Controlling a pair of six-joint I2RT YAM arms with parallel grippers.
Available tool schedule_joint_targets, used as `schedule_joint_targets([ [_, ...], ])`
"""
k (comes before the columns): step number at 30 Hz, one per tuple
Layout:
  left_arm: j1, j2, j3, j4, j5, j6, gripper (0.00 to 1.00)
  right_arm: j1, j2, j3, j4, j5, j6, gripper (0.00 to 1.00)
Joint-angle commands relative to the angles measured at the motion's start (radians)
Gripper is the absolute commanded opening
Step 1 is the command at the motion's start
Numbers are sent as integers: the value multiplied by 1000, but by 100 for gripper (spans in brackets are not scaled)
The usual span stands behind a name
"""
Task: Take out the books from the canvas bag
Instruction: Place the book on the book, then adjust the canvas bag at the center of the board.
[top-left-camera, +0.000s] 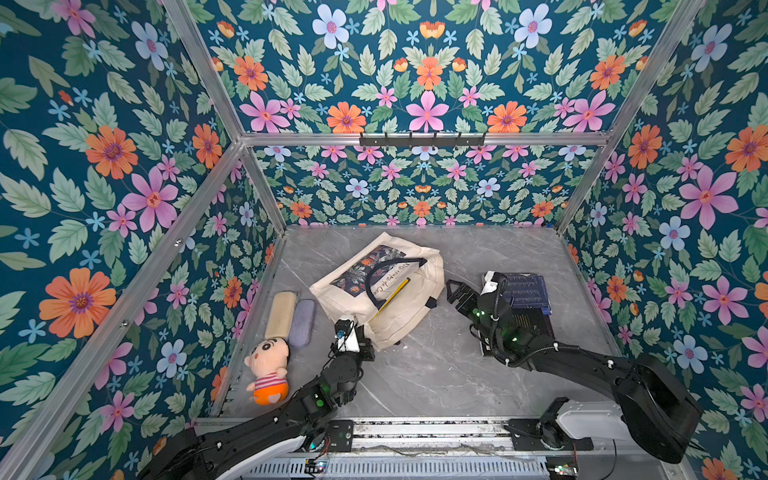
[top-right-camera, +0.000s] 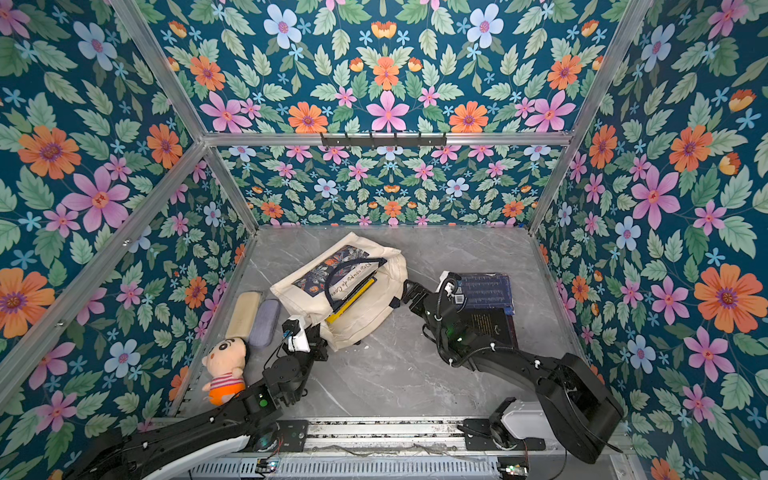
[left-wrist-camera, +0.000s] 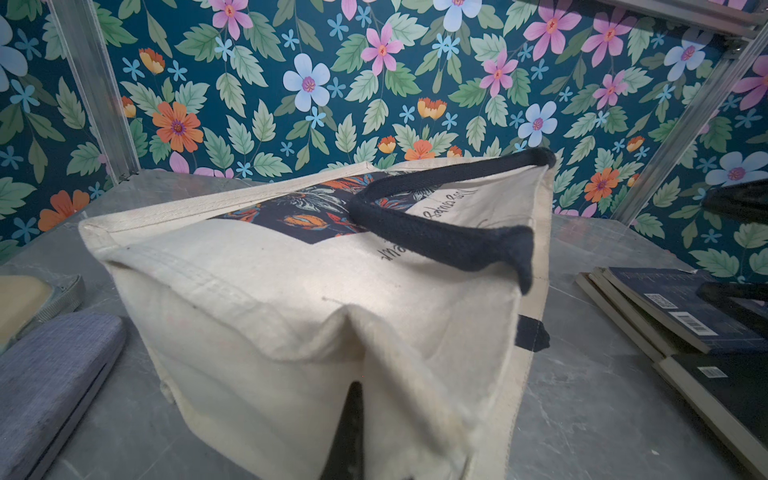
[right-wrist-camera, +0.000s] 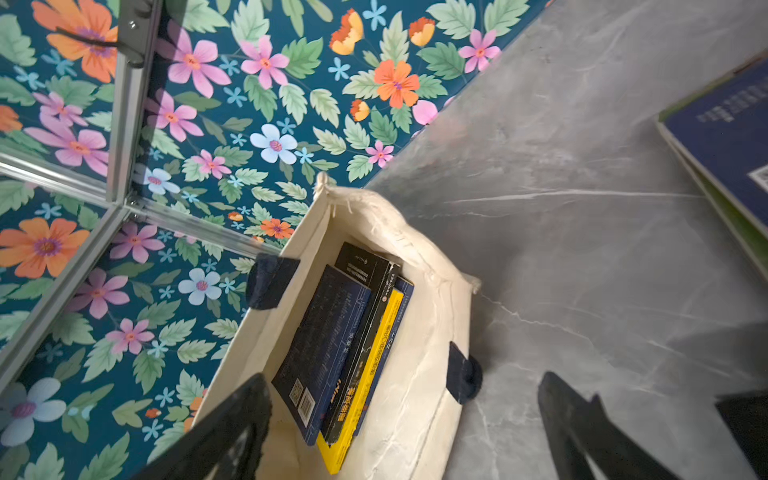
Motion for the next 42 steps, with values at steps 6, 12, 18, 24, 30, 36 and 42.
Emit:
schedule_joint_targets([
  [6,2,9,-1,4,-30,-1,36,33,84,-27,224,32,-82,99],
  [12,0,-74,6,-98,0,-80,95,34,143,-68,346,11,-69,99],
  [18,0,-252,74,-299,-13,-136,100,33,162,-81,342,9,-57,99],
  [24,0,-270,191,-491,-1,-189,100,22,214,-91,437,-80,-90,99],
  [30,-8,-167,360,-592,57,-137,100,14,124,-77,284,-89,-149,99],
  [36,-11,16,546,-720,53,-54,100,7,20,-132,198,-52,-176,99],
  [42,-11,284,813,-929,116,35,99,-11,-77,-271,304,10,-178,99],
])
